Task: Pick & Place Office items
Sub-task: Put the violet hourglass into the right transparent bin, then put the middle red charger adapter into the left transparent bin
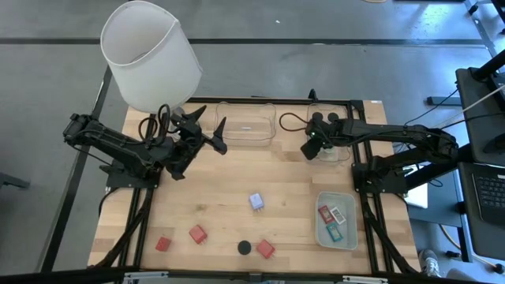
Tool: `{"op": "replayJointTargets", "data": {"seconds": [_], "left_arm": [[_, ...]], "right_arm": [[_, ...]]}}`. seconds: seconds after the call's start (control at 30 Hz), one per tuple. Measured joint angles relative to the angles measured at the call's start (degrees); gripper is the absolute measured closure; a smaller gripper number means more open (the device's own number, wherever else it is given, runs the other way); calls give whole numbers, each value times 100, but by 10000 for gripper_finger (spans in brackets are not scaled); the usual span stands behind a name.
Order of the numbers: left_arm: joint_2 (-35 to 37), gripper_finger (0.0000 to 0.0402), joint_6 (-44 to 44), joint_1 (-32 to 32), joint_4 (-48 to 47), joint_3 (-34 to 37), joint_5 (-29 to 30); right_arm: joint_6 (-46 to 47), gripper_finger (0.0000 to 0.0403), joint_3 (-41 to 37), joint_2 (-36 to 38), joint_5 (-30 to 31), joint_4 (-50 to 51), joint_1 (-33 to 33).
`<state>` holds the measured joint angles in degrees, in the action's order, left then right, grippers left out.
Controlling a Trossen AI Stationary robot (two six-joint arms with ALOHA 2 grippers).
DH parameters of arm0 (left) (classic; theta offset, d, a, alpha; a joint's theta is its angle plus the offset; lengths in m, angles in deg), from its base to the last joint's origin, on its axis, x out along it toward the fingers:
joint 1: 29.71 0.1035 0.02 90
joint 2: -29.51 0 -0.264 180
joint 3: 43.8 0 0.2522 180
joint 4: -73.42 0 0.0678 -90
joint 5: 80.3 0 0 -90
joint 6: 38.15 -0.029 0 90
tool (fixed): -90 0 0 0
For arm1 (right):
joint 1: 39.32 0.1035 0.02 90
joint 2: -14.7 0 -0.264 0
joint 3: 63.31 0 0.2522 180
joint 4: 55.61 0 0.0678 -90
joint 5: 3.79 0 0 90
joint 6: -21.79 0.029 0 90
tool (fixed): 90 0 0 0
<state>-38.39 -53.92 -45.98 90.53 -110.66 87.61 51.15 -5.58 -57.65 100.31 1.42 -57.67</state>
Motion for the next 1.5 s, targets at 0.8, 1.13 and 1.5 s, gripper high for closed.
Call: {"op": "replayJointTargets", "data": {"seconds": [0.8, 1.13, 1.5], "left_arm": [[-1, 68, 0, 0, 0, 0, 0], [-2, 68, 0, -2, 0, 0, 0], [-2, 68, 18, 0, 16, 0, -282]], "right_arm": [[-178, 109, 94, 0, 2, -58, 0], [-195, 103, 1593, 3, 1099, 1544, 113], [-128, 103, 2430, 33, 2220, 1403, 1433]]}}
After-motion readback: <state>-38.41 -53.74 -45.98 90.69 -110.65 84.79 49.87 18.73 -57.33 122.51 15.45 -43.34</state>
